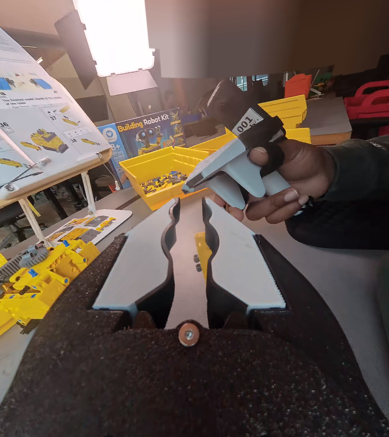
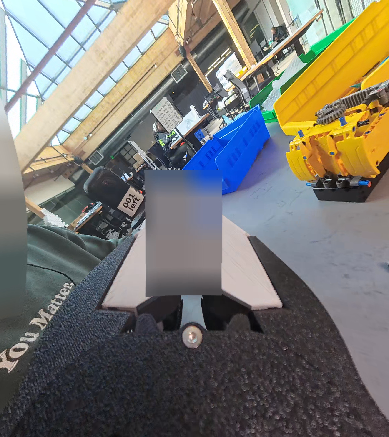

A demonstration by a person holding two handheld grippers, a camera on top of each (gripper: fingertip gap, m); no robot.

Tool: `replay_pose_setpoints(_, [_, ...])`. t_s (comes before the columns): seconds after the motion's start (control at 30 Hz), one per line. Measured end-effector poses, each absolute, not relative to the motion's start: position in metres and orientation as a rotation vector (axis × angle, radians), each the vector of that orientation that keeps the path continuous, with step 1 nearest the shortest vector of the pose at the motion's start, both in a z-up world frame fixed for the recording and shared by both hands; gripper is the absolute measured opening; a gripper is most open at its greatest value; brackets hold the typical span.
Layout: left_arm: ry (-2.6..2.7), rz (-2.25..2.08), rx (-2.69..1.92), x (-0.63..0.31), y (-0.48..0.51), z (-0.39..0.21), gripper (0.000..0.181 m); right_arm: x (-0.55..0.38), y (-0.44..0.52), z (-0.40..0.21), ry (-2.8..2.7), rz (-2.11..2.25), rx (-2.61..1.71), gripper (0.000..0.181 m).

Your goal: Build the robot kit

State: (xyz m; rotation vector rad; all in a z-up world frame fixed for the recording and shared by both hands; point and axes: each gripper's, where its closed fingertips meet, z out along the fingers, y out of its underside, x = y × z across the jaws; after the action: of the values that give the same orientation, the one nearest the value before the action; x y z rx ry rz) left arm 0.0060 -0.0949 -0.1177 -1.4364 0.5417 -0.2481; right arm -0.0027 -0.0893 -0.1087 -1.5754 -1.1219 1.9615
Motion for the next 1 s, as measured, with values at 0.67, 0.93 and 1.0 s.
replay_pose_setpoints(0.67, [0.696, -0.109, -1.389, 0.009, -0.107, -0.122, 0.004, -0.004, -0.109, -0.118, -1.119, 2.109, -1.627, 0.005])
replay_pose_setpoints(0.93, [0.779, -0.136, -1.396, 0.021, -0.111, -0.131, 0.004, 0.009, -0.113, -0.127, -1.282, 2.041, -1.608, 0.005])
replay_pose_setpoints(1.0, [0.796, -0.149, -1.396, 0.023, -0.113, -0.133, 0.004, 0.012, -0.114, -0.129, -1.331, 2.020, -1.589, 0.005])
